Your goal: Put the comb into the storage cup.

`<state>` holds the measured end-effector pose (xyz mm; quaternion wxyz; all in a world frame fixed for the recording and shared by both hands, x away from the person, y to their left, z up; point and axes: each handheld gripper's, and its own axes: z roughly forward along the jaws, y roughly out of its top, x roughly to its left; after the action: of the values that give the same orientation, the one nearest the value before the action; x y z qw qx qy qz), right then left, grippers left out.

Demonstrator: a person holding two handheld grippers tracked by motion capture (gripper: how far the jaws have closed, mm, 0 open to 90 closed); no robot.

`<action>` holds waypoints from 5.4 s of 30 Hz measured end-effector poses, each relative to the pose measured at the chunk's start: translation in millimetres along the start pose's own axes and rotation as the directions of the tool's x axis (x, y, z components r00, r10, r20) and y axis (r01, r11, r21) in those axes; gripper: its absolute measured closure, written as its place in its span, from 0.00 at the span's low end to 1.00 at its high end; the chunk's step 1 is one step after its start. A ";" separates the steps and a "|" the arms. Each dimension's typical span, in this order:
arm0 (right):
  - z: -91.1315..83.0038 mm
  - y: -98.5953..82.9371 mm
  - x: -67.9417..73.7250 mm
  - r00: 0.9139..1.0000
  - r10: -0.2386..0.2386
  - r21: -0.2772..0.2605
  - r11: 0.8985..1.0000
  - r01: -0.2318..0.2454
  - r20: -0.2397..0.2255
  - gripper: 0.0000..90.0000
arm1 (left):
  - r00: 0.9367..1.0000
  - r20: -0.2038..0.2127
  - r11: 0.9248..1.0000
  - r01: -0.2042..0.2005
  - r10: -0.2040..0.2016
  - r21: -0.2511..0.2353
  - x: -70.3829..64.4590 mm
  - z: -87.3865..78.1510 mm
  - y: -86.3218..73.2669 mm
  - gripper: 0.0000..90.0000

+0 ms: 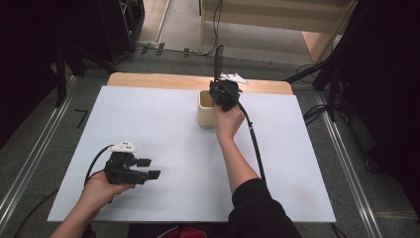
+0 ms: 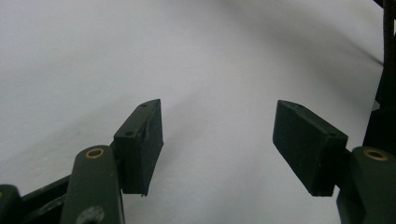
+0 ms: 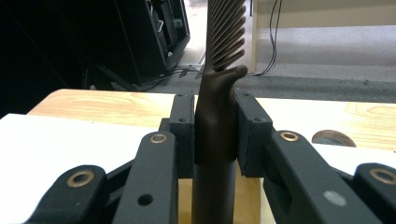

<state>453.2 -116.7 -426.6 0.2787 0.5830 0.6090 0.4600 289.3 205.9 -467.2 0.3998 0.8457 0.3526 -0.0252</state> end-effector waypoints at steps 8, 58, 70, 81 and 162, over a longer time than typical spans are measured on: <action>0.0 -4.8 0.7 1.000 -0.024 0.007 1.000 0.024 0.000 0.77 | 1.000 0.002 1.000 0.000 0.000 0.003 0.1 0.4 0.0 0.38; -26.4 -19.7 -7.4 0.976 -0.158 0.061 0.984 0.169 -0.148 0.22 | 1.000 -0.004 1.000 0.000 0.000 0.011 0.2 1.8 -0.1 0.38; -41.5 -24.8 -13.3 0.967 -0.179 0.109 0.973 0.201 -0.184 0.22 | 1.000 -0.011 1.000 0.001 -0.001 0.010 -0.3 1.4 -0.5 0.38; -58.0 -28.0 -12.1 0.951 -0.189 0.128 0.966 0.225 -0.245 0.23 | 1.000 -0.017 1.000 0.007 -0.006 0.010 1.1 0.1 -0.6 0.38; -150.7 -100.8 -70.2 0.889 -0.342 0.288 0.856 0.429 -0.305 0.23 | 0.999 -0.025 1.000 0.023 -0.023 -0.002 7.4 -4.4 -1.0 0.38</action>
<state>287.2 -209.7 -466.2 0.1818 0.4270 0.8149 0.3473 293.2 213.6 -467.3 0.3957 0.8415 0.3674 -0.0190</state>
